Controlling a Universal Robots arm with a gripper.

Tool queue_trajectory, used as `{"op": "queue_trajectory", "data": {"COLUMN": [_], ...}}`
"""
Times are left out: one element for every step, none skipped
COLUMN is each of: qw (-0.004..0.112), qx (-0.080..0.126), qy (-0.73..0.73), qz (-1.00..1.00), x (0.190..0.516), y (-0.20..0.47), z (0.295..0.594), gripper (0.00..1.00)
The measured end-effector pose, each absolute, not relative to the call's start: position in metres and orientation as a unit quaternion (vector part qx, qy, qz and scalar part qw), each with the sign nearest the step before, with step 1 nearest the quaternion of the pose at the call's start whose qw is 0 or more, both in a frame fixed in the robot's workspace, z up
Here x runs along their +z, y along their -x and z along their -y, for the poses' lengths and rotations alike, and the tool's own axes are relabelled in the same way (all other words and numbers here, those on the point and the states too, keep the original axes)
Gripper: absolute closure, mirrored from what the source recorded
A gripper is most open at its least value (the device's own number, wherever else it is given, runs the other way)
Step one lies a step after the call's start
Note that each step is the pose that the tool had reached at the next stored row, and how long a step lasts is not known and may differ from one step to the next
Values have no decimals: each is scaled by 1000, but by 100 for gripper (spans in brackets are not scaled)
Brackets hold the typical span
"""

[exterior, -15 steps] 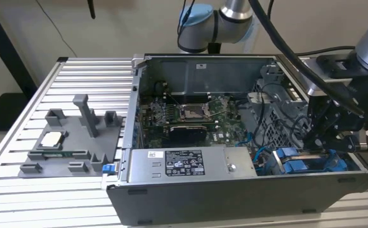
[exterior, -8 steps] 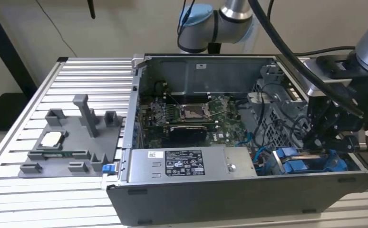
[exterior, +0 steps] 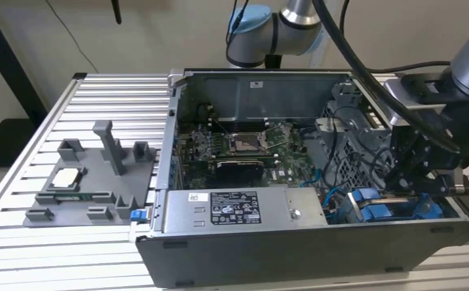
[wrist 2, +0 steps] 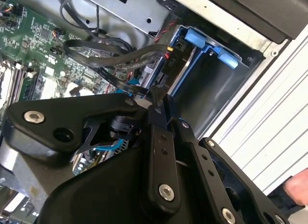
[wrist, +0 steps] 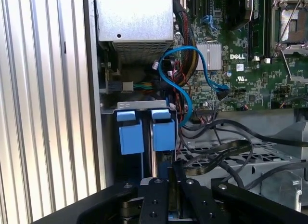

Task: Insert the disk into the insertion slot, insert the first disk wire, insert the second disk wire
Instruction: 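Insert the second disk wire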

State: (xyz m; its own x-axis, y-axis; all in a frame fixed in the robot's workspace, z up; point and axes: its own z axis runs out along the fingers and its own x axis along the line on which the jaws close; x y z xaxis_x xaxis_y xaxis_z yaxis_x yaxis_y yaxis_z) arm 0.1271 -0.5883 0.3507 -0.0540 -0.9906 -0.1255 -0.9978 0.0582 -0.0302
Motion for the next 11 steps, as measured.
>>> {"op": "queue_trajectory", "data": {"qw": [56,57,57,57,57,57,57,57,57,57,57], "qx": [32,33,33,33,33,33,33,33,33,33,33], "qy": [685,685,685,685,685,685,685,685,685,685,685], "qz": [-725,-725,-725,-725,-725,-725,-725,-725,-725,-725,-725], "x": [350,350,350,350,350,350,350,350,350,350,350], "y": [-127,-127,-127,-127,-127,-127,-127,-127,-127,-127,-127], "z": [588,588,588,588,588,588,588,588,588,588,588], "gripper": [84,84,84,84,84,84,84,84,84,84,84]}}
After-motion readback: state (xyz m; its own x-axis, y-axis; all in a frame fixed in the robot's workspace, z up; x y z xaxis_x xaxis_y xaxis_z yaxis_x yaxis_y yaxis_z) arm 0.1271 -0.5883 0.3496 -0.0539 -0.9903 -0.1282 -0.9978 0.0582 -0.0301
